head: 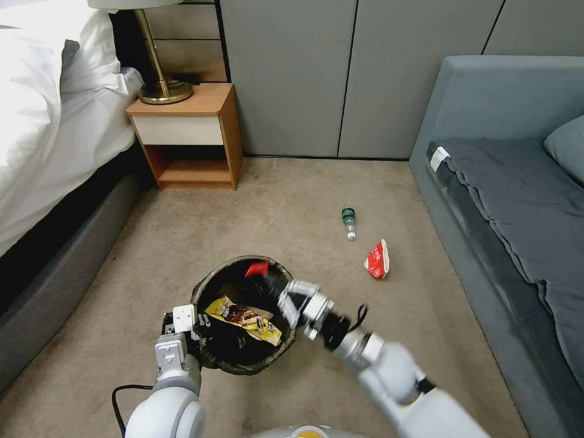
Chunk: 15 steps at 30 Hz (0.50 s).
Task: Pick up the trash bin, then pick up the garbage from the floor and place it into the trash bin.
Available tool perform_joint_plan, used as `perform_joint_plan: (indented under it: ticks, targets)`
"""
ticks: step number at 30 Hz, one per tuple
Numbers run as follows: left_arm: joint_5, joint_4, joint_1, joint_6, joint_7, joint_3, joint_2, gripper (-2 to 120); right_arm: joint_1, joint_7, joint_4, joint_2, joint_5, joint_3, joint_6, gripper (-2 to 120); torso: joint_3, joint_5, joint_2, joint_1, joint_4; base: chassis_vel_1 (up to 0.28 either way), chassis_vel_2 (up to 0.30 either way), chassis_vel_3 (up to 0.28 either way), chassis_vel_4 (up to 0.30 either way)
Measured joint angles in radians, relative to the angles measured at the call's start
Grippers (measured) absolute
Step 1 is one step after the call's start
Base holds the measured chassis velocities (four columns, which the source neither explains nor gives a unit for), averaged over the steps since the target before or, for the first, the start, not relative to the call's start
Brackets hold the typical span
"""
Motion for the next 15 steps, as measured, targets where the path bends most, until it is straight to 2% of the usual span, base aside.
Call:
perform_joint_plan:
  ticks: [5, 14, 15]
  targets:
    - [0.006, -0.007, 0.007, 0.000, 0.000, 0.006, -0.003, 0, 0.017, -0.004, -0.135, 0.030, -0.030, -0.020, 0.027, 0, 0.000, -0.0003, 0.000, 0.000, 0.0000, 0.000, 0.000, 0.000, 0.000]
    - [0.008, -0.007, 0.005, 0.000, 0.001, 0.009, -0.006, 0, 0.044, 0.011, -0.198, 0.040, -0.033, -0.010, 0.029, 0, 0.000, -0.0003, 0.000, 0.000, 0.0000, 0.000, 0.000, 0.000, 0.000]
    - [0.008, -0.008, 0.004, 0.000, 0.001, 0.010, -0.006, 0, 0.048, 0.016, -0.203, 0.042, -0.035, -0.008, 0.029, 7, 0.000, -0.0003, 0.000, 0.000, 0.0000, 0.000, 0.000, 0.000, 0.000]
